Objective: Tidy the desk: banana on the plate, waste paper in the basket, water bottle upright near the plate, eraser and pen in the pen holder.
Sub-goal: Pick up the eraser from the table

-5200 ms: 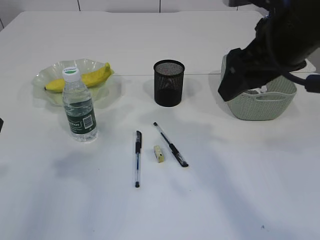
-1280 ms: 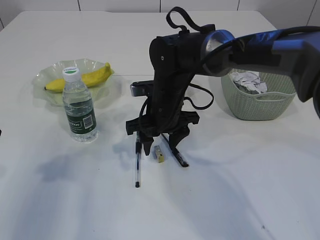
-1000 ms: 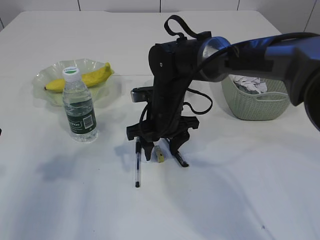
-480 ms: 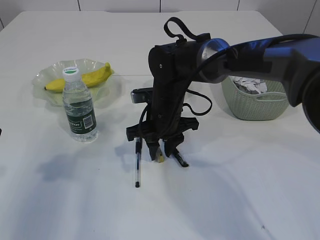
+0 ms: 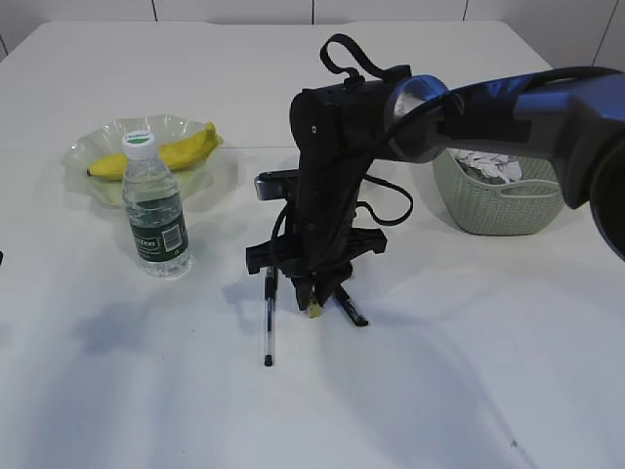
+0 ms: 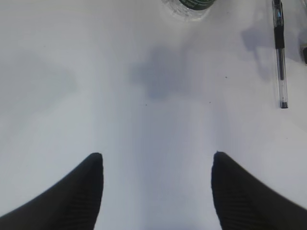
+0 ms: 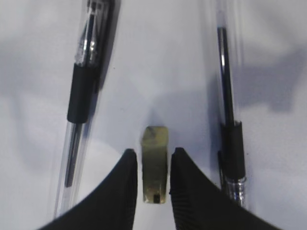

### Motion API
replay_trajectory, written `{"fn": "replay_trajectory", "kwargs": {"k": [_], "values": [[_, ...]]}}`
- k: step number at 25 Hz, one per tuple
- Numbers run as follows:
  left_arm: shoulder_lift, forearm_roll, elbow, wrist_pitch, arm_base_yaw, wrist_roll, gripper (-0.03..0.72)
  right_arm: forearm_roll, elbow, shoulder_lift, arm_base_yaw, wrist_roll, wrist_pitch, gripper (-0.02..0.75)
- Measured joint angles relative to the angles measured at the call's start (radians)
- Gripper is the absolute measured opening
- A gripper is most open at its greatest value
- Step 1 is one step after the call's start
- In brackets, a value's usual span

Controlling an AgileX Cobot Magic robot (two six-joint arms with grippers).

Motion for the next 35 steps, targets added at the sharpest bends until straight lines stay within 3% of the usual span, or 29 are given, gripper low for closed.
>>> {"fn": "replay_trajectory", "kwargs": {"k": [10, 22, 35], "values": [[0.000, 0.000, 0.000, 0.000, 0.000, 0.000, 0.494, 0.004, 0.000, 0.000, 0.000, 0.000, 0.000, 0.109], [0.000, 0.000, 0.000, 0.000, 0.000, 0.000, 0.486, 0.004, -0.010, 0.000, 0.000, -0.002, 0.024, 0.104], [0.000, 0.000, 0.000, 0.000, 0.000, 0.000, 0.477, -0.008, -0.226, 0.000, 0.000, -0.016, 0.106, 0.104]]}}
